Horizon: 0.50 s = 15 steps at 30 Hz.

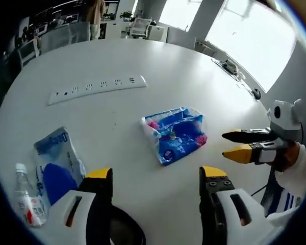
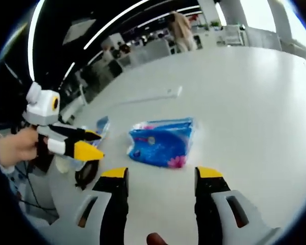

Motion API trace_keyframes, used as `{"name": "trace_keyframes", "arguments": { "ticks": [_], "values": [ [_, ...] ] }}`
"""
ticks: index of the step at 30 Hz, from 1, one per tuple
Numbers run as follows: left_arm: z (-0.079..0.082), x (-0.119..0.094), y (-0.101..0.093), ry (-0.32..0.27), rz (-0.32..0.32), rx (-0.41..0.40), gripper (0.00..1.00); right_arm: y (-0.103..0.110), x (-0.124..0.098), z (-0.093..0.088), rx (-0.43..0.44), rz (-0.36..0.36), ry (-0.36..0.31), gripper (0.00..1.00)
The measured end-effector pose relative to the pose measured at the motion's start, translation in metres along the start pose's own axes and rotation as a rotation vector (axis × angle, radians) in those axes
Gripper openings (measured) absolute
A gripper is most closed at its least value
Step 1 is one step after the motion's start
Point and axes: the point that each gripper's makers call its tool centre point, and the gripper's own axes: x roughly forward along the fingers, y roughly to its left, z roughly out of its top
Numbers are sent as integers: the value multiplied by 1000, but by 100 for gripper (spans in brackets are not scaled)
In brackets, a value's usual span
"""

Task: Arrange the tabletop items into an orderly group along one side of the table until the central work area is clear of visible clutter.

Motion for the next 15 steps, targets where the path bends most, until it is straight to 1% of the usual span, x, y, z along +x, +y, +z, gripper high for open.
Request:
{"name": "trace_keyframes", "arguments": {
  "ticks": [4, 10, 13, 15],
  "values": [
    [-5, -6, 4, 7, 11, -3, 68, 3, -2, -3, 6, 7, -2, 50],
    [0, -13, 9, -14, 20, -13, 67, 7, -4, -7, 8, 17, 13, 48],
    [0, -15, 11, -15, 26, -11, 66, 9, -4, -7, 13, 21, 11, 48],
    [-3, -16, 13, -4, 32, -17, 65, 12, -4, -7, 27, 31, 10, 47]
  ]
}}
